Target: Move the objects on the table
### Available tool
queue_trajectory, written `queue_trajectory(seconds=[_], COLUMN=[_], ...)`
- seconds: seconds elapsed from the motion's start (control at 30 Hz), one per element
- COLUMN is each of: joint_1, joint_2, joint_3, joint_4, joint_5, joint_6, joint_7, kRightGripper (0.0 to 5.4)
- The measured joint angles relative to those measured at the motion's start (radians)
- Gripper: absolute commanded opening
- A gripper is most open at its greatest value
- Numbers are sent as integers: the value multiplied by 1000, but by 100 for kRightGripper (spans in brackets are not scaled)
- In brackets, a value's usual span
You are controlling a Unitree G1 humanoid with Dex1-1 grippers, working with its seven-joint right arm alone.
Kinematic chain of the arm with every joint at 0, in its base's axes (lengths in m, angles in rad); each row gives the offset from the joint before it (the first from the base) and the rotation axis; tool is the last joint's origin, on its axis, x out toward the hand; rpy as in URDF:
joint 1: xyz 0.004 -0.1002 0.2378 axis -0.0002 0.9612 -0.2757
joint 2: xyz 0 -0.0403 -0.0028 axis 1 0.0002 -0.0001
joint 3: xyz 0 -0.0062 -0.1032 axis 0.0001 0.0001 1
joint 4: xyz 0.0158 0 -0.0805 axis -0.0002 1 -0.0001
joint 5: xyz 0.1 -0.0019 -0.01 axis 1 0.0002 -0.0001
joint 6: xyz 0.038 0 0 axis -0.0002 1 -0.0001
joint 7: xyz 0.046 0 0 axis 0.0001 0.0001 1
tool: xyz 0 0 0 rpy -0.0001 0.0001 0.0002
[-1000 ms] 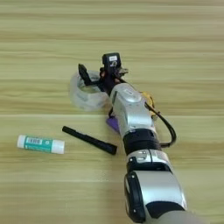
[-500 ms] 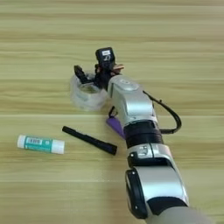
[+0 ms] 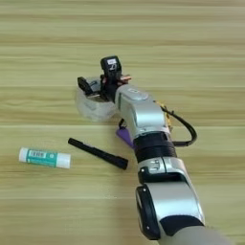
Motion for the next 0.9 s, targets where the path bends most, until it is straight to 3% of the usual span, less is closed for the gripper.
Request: queue_trajectory(seconds=[0.4,0.63,0.77,0.9], joint_1=[7,4,0,28], joint_2=[7,10,11,17], joint_3=[37,22,-2,2], joint_4=[-23,-16,-32,-136], joint_5=[-3,10,43,57], joint_6=[37,48,88,160], joint_7=[53,58,73,72], kRightGripper=[538,538,538,538])
